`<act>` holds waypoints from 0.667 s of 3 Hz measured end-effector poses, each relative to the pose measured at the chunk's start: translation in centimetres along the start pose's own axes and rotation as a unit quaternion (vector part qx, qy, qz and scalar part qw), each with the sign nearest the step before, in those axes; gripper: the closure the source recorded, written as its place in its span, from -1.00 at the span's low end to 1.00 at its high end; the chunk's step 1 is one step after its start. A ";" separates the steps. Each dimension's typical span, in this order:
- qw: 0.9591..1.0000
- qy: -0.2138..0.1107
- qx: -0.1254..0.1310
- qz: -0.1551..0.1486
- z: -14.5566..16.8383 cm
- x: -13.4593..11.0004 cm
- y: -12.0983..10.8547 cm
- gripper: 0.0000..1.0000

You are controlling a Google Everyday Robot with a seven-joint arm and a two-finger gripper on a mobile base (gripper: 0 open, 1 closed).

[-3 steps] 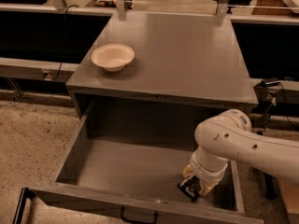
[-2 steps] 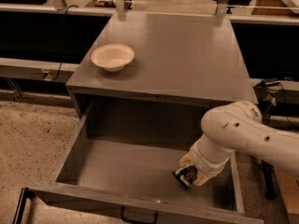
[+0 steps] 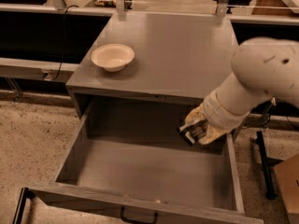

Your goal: Pick rxbar chocolate from top drawer and place on counter

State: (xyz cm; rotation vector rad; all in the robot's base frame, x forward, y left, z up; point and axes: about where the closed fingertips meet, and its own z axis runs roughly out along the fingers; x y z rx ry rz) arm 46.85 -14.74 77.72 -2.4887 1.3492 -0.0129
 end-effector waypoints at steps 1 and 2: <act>1.000 0.021 -0.014 -0.005 -5.0 1.6 -3.7 1.00; 0.998 0.053 -0.024 0.010 -7.5 3.6 -8.3 1.00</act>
Offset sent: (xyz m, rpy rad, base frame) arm 0.1567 -0.0051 0.1645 -0.1674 -0.0785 -0.1373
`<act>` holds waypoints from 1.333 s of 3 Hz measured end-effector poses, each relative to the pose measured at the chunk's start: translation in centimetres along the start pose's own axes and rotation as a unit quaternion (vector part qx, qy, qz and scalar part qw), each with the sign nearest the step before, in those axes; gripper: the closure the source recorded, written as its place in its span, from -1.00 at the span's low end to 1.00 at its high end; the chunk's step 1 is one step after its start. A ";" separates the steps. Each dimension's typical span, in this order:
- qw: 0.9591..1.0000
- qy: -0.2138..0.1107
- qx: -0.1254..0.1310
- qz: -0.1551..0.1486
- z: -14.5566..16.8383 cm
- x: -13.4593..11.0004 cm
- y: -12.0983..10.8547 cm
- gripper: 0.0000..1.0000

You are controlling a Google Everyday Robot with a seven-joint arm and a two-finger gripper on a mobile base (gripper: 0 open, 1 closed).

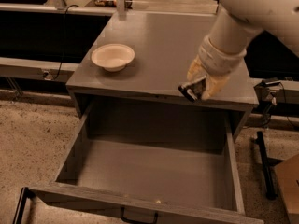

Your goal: Pick rxbar chocolate from top drawer and place on counter

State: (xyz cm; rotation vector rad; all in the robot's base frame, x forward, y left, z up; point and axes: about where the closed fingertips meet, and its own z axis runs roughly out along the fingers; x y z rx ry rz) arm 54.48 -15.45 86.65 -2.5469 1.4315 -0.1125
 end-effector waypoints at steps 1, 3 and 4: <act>0.996 0.002 0.033 0.086 -1.3 3.3 -4.9 0.65; 0.952 -0.024 0.115 0.284 -0.5 7.6 -11.7 -0.28; 0.923 -0.052 0.082 0.372 3.0 8.6 -12.5 -0.75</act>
Offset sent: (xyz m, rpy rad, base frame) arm 0.1673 -0.0193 0.0622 0.3602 -0.1918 -0.6976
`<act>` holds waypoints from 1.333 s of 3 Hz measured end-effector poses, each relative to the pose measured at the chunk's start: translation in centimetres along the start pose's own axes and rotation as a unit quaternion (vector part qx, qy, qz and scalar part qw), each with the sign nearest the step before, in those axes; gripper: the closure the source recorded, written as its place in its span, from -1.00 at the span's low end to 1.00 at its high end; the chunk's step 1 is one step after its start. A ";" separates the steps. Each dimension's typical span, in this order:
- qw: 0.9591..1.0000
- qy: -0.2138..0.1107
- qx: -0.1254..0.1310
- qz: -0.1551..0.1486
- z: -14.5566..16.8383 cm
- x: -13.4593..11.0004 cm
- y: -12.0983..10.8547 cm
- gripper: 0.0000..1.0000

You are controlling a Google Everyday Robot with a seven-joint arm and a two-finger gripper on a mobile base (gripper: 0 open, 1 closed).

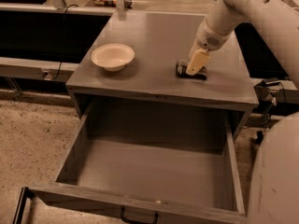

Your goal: Pick rxbar chocolate from top drawer and place on counter

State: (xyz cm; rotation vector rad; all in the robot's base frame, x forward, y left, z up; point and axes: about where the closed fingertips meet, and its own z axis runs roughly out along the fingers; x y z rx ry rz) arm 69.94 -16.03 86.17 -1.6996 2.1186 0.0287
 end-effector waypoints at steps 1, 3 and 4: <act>0.998 -0.014 -0.029 0.052 2.5 0.9 0.1 -1.00; 0.998 -0.009 -0.050 0.038 1.7 1.3 0.2 -1.00; 0.998 -0.019 -0.061 0.017 -0.8 4.8 -0.6 -1.00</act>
Offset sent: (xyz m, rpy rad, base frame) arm 0.0040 -0.0034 -0.0174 0.0621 0.0595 -0.0529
